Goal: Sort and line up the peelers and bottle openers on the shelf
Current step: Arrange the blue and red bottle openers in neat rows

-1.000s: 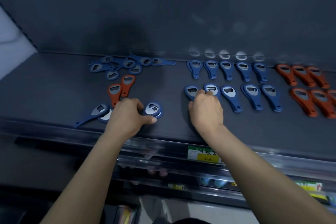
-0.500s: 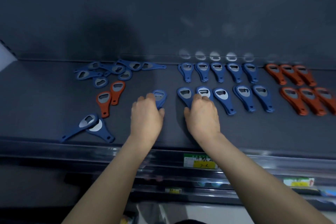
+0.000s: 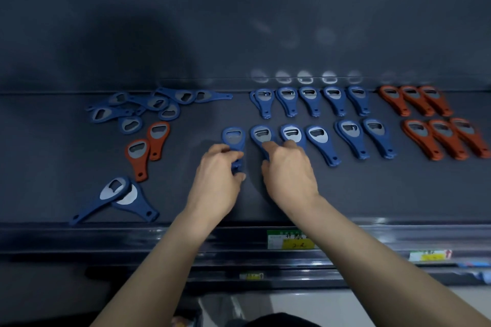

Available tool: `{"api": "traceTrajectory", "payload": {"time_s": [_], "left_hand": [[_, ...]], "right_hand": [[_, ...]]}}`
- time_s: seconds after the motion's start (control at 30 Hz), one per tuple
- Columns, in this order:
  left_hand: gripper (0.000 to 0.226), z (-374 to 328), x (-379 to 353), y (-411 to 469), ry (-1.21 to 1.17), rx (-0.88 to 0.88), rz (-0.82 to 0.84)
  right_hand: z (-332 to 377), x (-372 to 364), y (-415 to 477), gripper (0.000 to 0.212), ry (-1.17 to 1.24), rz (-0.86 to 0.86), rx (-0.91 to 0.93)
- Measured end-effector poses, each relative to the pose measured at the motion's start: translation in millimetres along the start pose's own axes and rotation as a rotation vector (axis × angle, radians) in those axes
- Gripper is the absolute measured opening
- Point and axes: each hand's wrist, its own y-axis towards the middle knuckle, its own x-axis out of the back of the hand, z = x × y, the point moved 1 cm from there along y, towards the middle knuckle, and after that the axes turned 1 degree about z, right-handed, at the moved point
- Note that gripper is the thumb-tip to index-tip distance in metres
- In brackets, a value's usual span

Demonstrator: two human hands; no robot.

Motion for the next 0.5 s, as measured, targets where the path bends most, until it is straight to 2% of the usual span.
{"api": "traceTrajectory", "payload": {"time_s": [0.17,0.3,0.5], "left_hand": [[0.033,8.2,-0.6,4.2,0.01,-0.072,0.026],[0.025,9.0,-2.4,6.7,-0.035,-0.089,-0.044],[0.029,8.4,-1.2,11.1,-0.11,-0.128,-0.076]], "right_hand": [[0.3,-2.1,-3.7,0.031,-0.049,-0.008,-0.002],[2.7,2.6,-3.8,0.024,-0.061,-0.023,0.01],[6.8,13.1,17.7,0.017,-0.035,-0.042,0.102]]}}
